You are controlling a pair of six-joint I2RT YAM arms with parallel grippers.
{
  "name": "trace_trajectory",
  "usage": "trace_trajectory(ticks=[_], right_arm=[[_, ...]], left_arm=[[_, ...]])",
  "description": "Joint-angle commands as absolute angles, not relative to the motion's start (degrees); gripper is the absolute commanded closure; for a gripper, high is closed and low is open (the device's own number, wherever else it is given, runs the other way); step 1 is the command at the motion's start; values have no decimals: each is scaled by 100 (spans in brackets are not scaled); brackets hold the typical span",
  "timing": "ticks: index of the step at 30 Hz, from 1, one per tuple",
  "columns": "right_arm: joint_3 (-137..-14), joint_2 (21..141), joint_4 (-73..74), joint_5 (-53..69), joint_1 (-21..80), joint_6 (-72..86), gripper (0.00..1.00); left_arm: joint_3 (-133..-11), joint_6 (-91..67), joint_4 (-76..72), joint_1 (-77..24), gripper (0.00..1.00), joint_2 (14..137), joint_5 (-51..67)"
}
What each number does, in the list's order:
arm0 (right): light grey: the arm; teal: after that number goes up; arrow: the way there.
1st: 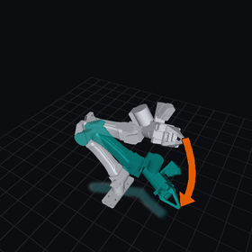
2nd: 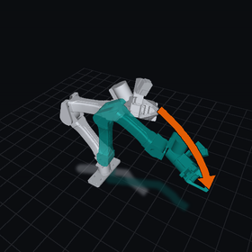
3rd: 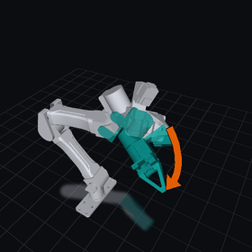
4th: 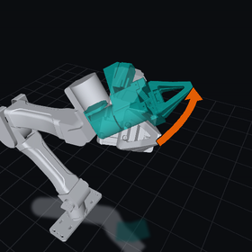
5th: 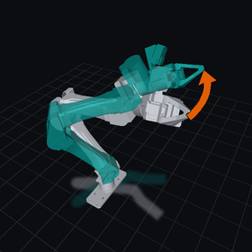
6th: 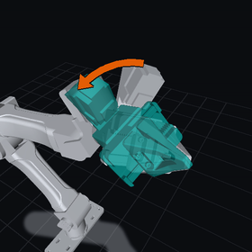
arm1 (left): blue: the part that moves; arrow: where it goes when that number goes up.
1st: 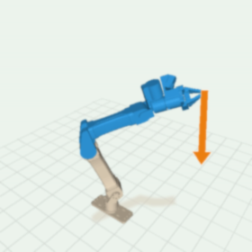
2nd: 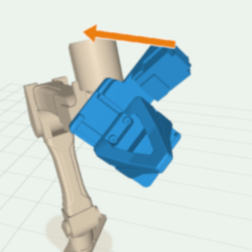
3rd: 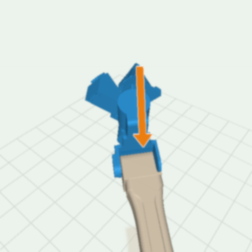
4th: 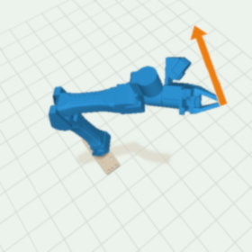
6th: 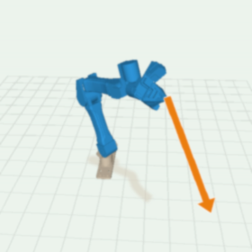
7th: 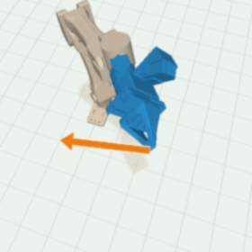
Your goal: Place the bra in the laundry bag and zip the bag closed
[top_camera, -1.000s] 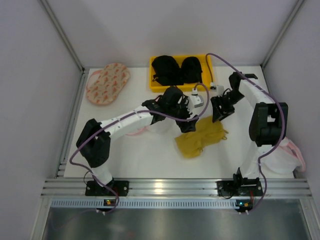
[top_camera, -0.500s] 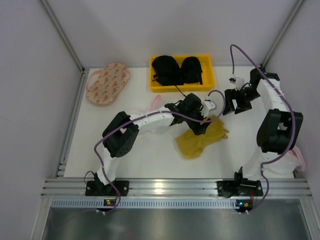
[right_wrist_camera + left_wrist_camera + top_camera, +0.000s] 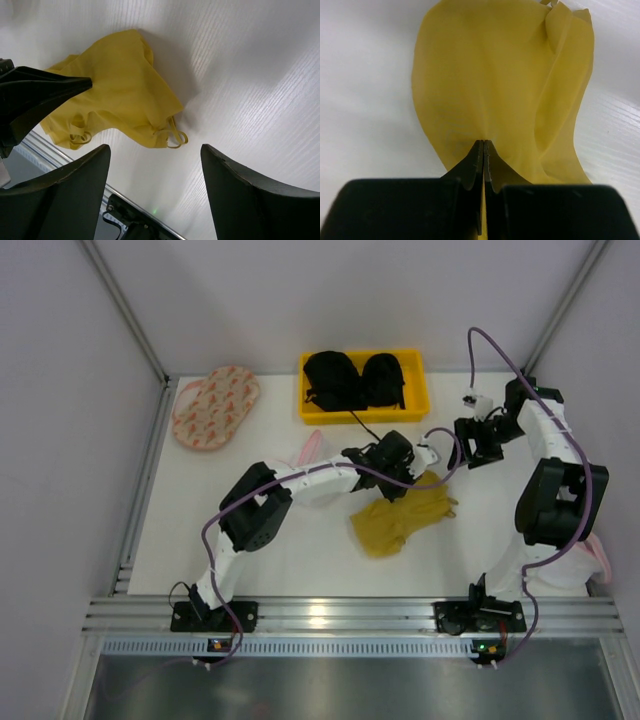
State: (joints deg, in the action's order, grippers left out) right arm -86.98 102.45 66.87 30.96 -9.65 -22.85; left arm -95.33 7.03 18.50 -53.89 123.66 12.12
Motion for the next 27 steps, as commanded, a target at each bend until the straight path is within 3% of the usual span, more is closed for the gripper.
trace_trajectory(ticks=[1,5,9,19,27], right_arm=[[-8780,10107,6636,3340,-1081,-2320,27],[-8745,10081,6636,3392,-1090,-2364,34],[-8736,10055,6636,3410,-1107,-2399,34],[-8736,10107,6723,3428,-1143,-2540,27],[-8622,10283,6864,3594,-1151,-2698,27]], left_arm=[[-9765,800,1925,-5414,100,12086,1169],[-9624,809,1925,-5414,100,11656,1353],[-9519,721,1916,-5414,100,11242,1642],[-9185,808,1960,-5432,100,10319,2338],[-8895,782,2057,-5423,100,10335,2295]])
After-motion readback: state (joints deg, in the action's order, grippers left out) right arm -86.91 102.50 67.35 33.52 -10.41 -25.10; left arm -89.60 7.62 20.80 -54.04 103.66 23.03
